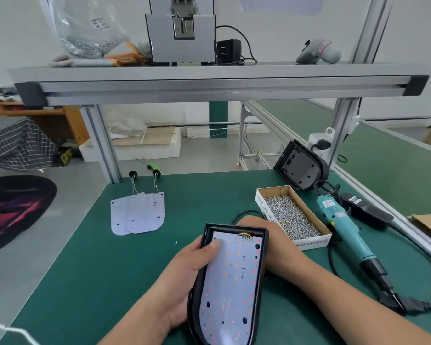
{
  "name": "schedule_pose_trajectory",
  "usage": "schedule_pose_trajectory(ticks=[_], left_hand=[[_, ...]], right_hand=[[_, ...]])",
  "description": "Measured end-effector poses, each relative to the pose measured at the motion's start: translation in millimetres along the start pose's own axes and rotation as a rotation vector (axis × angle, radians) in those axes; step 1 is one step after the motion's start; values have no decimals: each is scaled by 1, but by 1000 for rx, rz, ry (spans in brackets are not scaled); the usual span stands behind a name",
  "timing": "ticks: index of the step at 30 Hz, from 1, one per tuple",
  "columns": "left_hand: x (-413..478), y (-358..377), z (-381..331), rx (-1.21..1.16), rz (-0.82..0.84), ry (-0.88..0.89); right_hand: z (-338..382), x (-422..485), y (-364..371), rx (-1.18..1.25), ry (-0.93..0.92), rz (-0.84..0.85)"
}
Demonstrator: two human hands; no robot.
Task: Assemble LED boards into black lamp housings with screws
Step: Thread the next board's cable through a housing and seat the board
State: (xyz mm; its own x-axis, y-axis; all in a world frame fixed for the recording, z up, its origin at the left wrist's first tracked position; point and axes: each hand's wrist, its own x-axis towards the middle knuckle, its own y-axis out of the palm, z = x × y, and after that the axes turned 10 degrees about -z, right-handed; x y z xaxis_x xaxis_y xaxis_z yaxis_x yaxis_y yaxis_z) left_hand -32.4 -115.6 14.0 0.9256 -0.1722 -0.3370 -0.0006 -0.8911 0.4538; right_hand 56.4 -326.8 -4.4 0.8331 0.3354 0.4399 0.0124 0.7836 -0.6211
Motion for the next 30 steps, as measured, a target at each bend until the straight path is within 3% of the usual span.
schedule_pose_trajectory(ticks=[5,12,22,30], left_hand=[[3,-1,1,-13,-12,29],[5,-4,0,-91,-27,60],[0,2,-1,-163,-27,153],[1,1,1,-140,21,112]], right_hand=[[3,-3,-1,61,9,27],[11,-3,-5,-7,-159,-25],[22,-6,3,-9,-191,-59],[22,-14,-4,-46,-137,-61]])
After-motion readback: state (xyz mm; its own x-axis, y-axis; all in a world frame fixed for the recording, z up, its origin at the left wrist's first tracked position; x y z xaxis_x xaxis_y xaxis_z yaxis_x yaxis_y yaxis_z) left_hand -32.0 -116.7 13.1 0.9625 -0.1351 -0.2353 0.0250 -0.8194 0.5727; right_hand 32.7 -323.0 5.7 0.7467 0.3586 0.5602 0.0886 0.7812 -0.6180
